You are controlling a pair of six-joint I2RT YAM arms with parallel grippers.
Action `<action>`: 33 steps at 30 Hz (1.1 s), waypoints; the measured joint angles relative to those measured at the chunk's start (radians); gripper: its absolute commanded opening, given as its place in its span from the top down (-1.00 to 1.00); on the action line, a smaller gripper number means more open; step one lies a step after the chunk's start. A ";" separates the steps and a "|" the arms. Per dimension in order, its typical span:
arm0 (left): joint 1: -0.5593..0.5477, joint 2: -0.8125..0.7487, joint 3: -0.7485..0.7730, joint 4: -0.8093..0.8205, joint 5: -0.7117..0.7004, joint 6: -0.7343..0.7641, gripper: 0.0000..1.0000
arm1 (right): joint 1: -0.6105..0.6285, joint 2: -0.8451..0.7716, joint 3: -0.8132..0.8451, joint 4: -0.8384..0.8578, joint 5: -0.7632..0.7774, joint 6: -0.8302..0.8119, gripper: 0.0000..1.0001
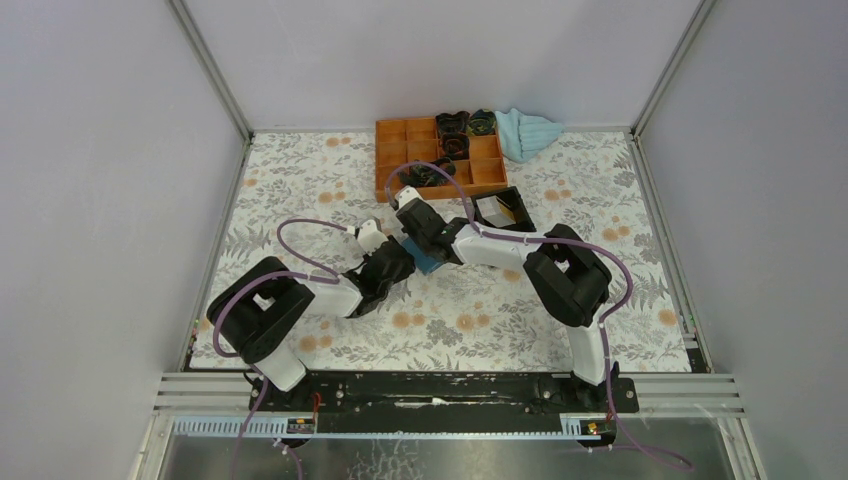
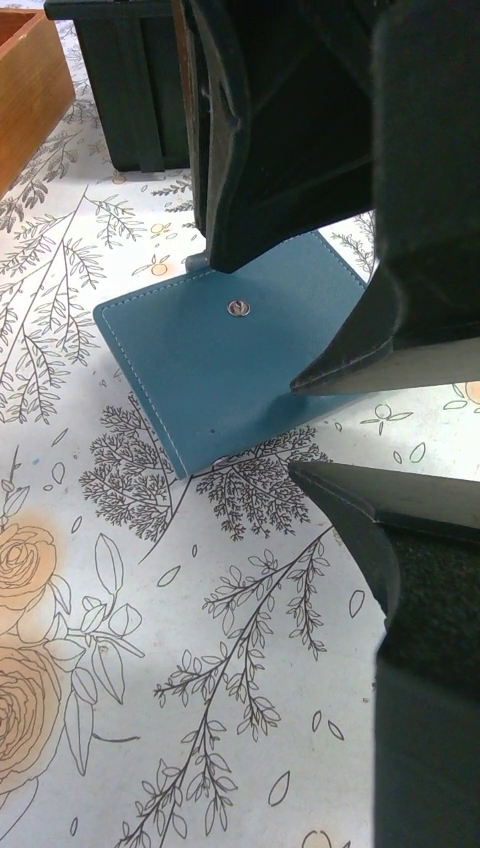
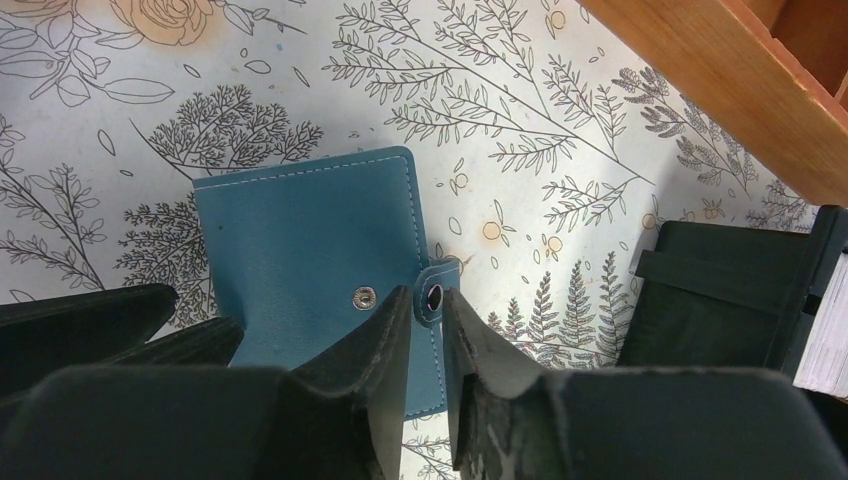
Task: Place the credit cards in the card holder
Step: Close the card holder at the center of the board.
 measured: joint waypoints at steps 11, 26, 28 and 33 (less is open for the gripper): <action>0.000 0.000 0.000 0.002 0.003 0.000 0.24 | 0.000 0.000 0.000 0.000 0.001 -0.001 0.39; 0.000 0.002 0.000 0.002 0.010 0.000 0.24 | 0.000 0.022 0.000 -0.003 0.000 0.000 0.49; 0.000 0.002 0.000 0.002 0.010 0.000 0.24 | 0.000 0.022 0.000 -0.003 0.001 0.000 0.54; 0.000 0.002 0.000 0.002 0.010 0.000 0.24 | 0.000 0.022 0.000 -0.003 0.001 0.000 0.56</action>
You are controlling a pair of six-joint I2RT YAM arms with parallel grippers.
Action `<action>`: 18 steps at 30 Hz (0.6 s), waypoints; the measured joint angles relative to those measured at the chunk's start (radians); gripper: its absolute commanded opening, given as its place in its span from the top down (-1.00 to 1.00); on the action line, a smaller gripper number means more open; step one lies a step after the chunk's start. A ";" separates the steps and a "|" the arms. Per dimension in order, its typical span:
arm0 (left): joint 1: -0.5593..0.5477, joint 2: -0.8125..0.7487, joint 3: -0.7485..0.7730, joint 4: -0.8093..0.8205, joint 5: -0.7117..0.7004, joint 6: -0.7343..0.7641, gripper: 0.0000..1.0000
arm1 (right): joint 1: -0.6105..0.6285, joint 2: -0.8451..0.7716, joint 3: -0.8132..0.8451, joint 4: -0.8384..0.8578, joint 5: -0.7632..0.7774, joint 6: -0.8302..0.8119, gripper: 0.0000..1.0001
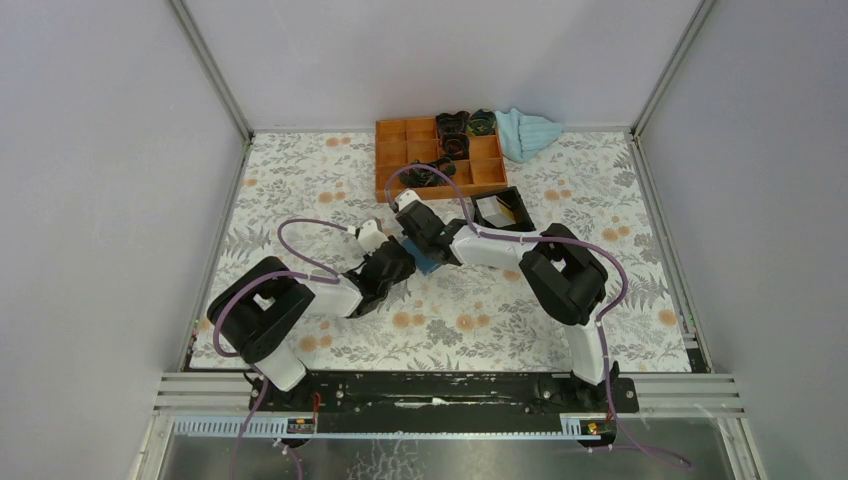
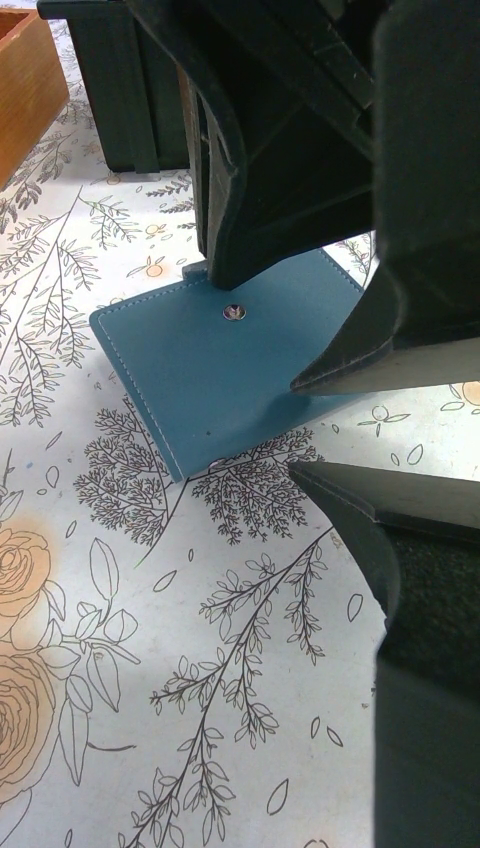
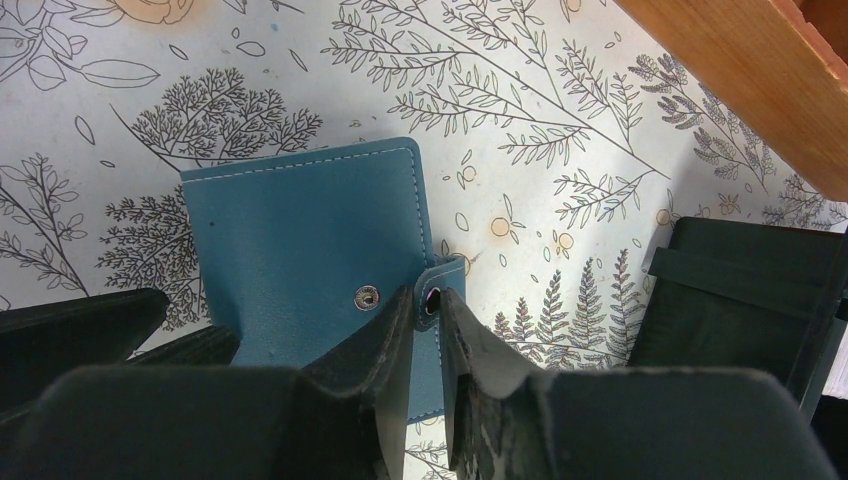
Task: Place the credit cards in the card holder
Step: Close the card holder at the center of the board.
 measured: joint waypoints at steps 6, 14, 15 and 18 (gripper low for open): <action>0.000 0.000 0.000 0.000 0.000 0.000 0.24 | 0.000 0.000 0.000 0.000 0.000 0.000 0.53; 0.000 0.002 0.000 0.000 0.001 0.000 0.24 | 0.000 0.000 0.000 0.000 -0.001 0.002 0.50; 0.000 0.002 0.000 0.000 0.001 0.000 0.24 | 0.000 0.000 0.000 0.000 -0.001 0.002 0.51; 0.000 0.003 0.000 0.001 0.001 0.000 0.24 | 0.000 0.000 0.000 0.000 -0.001 0.002 0.53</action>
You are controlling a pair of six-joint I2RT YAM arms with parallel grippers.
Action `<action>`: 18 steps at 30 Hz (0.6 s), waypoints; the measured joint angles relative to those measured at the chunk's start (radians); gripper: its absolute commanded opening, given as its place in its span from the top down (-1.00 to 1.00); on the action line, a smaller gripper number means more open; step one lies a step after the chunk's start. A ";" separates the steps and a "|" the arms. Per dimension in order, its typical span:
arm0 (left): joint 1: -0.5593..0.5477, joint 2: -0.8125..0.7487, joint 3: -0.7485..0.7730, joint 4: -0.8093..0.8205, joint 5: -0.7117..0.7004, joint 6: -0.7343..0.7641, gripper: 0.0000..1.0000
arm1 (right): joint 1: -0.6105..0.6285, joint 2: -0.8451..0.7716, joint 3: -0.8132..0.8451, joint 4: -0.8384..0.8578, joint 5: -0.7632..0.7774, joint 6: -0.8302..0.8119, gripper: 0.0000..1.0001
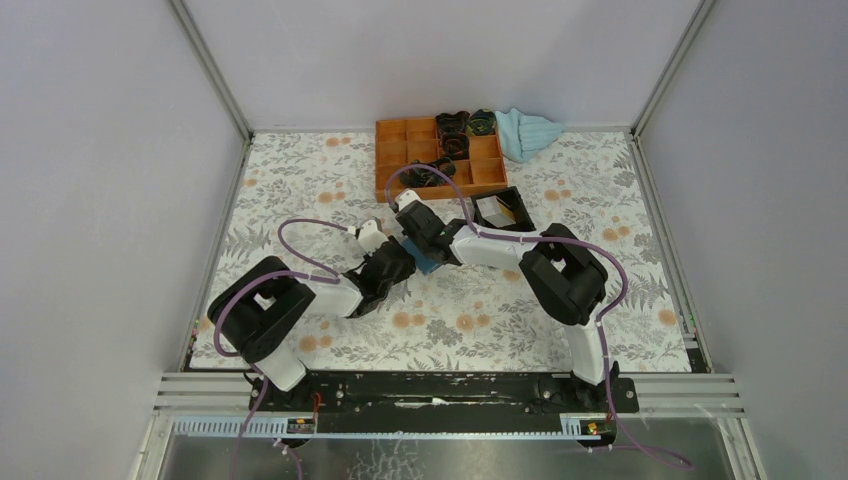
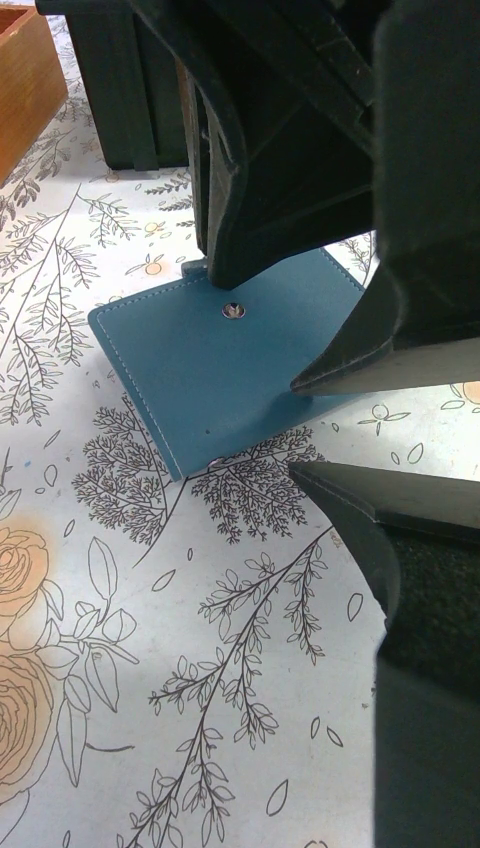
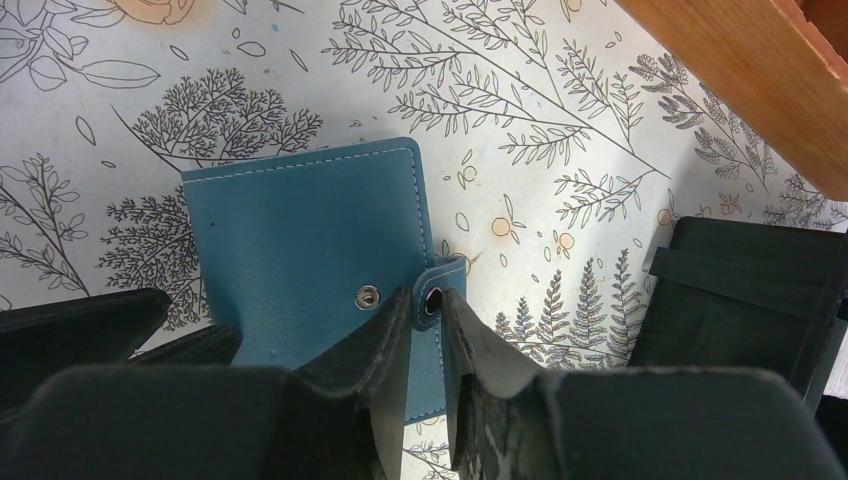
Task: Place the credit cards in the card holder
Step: Close the card holder at the center of the board.
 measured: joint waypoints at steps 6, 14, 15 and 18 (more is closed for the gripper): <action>0.000 0.001 0.000 0.000 0.000 0.000 0.24 | 0.000 0.000 0.000 0.001 0.000 0.000 0.52; 0.000 0.003 0.000 0.003 0.002 0.000 0.24 | 0.000 -0.001 0.000 0.002 0.000 0.001 0.43; 0.000 0.003 0.000 0.003 0.002 0.000 0.24 | 0.000 -0.001 0.000 0.002 0.000 0.001 0.43; 0.000 0.003 0.000 0.004 0.002 0.000 0.24 | 0.000 -0.001 0.000 0.003 0.000 0.001 0.45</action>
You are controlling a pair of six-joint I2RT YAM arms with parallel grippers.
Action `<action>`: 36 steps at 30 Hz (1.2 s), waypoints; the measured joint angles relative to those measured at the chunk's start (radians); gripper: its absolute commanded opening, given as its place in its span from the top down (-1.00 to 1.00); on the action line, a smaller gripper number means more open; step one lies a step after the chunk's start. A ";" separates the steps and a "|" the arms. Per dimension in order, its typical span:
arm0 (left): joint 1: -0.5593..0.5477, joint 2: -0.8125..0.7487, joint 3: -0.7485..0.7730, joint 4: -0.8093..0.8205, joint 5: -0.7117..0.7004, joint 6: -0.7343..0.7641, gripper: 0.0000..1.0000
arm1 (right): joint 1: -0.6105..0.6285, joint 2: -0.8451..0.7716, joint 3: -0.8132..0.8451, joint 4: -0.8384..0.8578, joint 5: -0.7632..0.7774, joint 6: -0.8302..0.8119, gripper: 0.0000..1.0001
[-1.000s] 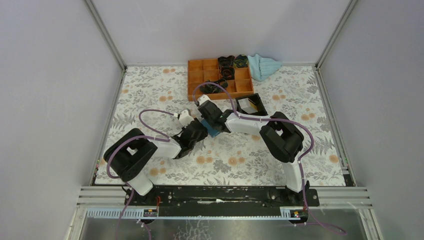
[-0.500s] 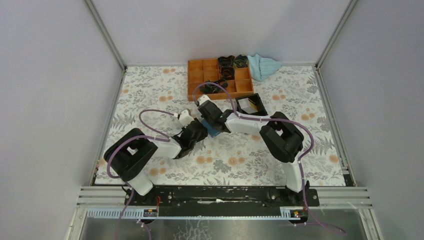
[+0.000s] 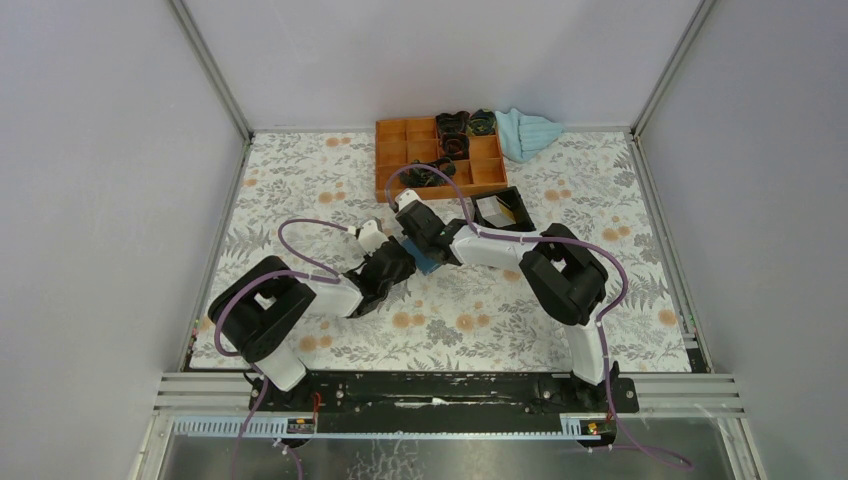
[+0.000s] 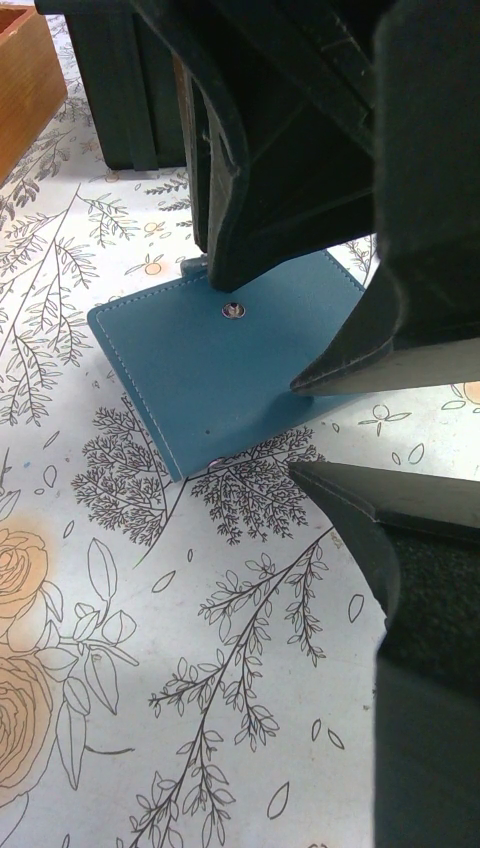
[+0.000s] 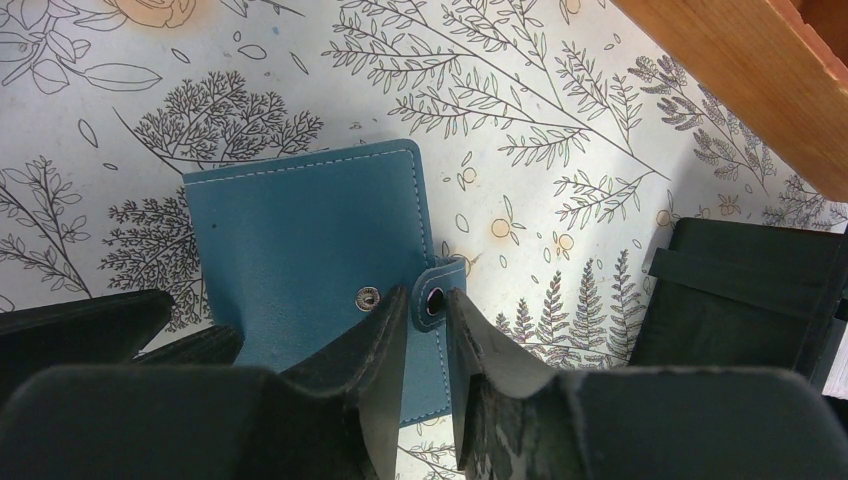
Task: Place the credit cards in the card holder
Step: Close the card holder at the center of the board.
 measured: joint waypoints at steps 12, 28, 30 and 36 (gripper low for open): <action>0.000 0.001 0.000 0.002 0.000 0.000 0.25 | 0.000 0.000 0.000 0.001 0.000 0.000 0.50; 0.000 0.001 0.000 0.003 0.001 0.000 0.24 | 0.000 -0.014 0.000 0.001 -0.001 0.000 0.50; 0.000 0.001 0.000 0.003 0.001 0.000 0.24 | 0.000 -0.014 0.001 0.001 -0.001 0.000 0.49; 0.000 0.001 0.000 0.003 0.001 0.000 0.24 | 0.000 -0.014 0.007 0.000 -0.001 0.000 0.60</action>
